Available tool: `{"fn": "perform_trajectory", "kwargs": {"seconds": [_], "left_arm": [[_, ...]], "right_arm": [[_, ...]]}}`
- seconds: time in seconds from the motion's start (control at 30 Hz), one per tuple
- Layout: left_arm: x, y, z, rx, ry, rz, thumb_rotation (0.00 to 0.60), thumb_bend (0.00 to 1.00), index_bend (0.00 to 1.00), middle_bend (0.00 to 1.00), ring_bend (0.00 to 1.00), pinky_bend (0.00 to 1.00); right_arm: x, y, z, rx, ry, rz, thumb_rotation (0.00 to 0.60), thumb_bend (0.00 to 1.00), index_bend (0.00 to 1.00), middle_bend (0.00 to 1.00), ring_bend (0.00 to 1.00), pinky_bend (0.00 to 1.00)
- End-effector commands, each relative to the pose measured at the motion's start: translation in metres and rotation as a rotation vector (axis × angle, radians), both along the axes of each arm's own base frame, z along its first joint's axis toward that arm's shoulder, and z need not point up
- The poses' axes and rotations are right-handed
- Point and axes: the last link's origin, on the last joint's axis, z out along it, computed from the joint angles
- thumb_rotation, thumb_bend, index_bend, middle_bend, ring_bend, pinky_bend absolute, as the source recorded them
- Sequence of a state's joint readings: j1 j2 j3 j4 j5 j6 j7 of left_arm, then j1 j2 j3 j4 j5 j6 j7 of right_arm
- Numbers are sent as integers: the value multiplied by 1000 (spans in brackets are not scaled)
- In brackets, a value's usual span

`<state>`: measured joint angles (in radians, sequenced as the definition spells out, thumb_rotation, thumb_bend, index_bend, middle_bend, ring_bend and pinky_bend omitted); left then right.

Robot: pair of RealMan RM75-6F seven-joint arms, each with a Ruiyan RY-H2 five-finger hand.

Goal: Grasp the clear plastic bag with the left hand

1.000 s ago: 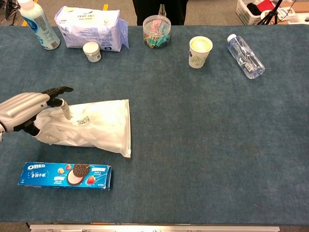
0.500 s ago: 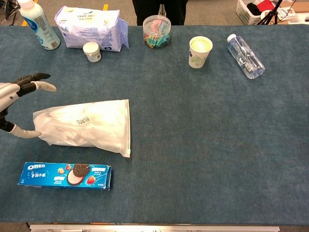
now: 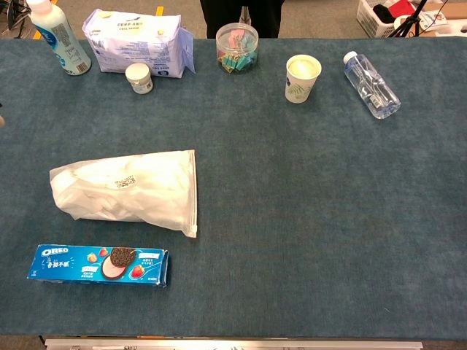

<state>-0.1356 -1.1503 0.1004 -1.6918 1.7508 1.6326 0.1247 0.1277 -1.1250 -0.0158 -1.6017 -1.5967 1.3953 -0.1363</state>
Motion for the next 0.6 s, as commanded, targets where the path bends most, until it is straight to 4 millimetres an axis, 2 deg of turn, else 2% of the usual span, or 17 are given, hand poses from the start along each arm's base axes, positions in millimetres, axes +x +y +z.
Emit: {"fn": "perform_trajectory", "kwargs": {"seconds": [0.03, 0.3, 0.6], "left_arm": [[-10, -4, 9, 41, 12, 21, 600, 24, 404, 321, 194, 161], [-22, 2, 16, 62, 19, 82, 600, 23, 412, 343, 204, 180], [-28, 7, 20, 91, 26, 117, 600, 23, 413, 345, 205, 181]], "right_arm": [[-1, 0, -1, 3, 4, -1, 600, 83, 411, 336, 163, 287], [-1, 0, -2, 11, 4, -2, 600, 82, 411, 336, 164, 287], [0, -2, 7, -6, -32, -5, 600, 83, 411, 336, 164, 287]]}}
